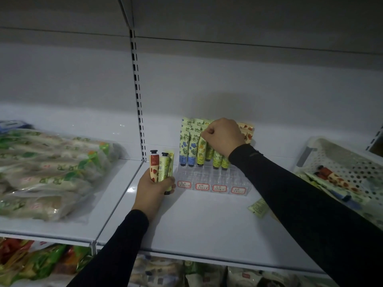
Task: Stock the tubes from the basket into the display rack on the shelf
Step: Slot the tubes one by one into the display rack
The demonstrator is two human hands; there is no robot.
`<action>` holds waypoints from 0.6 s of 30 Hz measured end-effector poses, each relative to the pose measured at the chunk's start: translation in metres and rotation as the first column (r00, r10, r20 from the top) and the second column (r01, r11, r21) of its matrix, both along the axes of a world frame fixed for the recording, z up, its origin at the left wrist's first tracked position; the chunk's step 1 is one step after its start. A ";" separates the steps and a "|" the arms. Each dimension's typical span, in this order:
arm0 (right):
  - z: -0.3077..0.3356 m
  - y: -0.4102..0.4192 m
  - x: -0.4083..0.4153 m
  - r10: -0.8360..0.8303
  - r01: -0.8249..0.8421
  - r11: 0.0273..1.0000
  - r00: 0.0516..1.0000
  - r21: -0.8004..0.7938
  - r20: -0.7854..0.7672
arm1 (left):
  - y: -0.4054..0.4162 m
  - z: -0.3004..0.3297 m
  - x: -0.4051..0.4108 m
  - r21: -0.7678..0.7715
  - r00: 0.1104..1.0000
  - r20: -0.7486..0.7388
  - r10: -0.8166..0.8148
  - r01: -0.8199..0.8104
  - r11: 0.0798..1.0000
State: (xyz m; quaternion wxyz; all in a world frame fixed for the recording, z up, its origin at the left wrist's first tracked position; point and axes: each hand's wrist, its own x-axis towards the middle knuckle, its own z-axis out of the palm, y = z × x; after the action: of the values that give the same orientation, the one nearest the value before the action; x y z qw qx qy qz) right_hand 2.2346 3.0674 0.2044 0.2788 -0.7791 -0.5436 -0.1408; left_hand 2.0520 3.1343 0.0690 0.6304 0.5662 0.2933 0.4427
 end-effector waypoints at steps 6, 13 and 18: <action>-0.005 0.000 0.000 -0.027 0.027 1.000 0.999 0.009 -0.047 | 0.001 -0.001 0.000 0.007 1.000 -0.009 0.003 -0.003 1.000; -0.005 0.004 0.001 -0.026 0.026 1.000 1.000 0.003 -0.003 | -0.001 0.000 0.000 0.012 1.000 -0.009 -0.003 0.003 1.000; -0.006 0.003 0.001 -0.016 0.016 1.000 1.000 0.001 0.003 | -0.001 0.001 0.001 0.008 1.000 -0.009 0.001 -0.001 1.000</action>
State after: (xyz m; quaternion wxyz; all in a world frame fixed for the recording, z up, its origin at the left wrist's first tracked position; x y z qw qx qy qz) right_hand 2.2356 3.0705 0.1983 0.2771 -0.7830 -0.5378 -0.1444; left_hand 2.0527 3.1331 0.0697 0.6264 0.5708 0.2945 0.4416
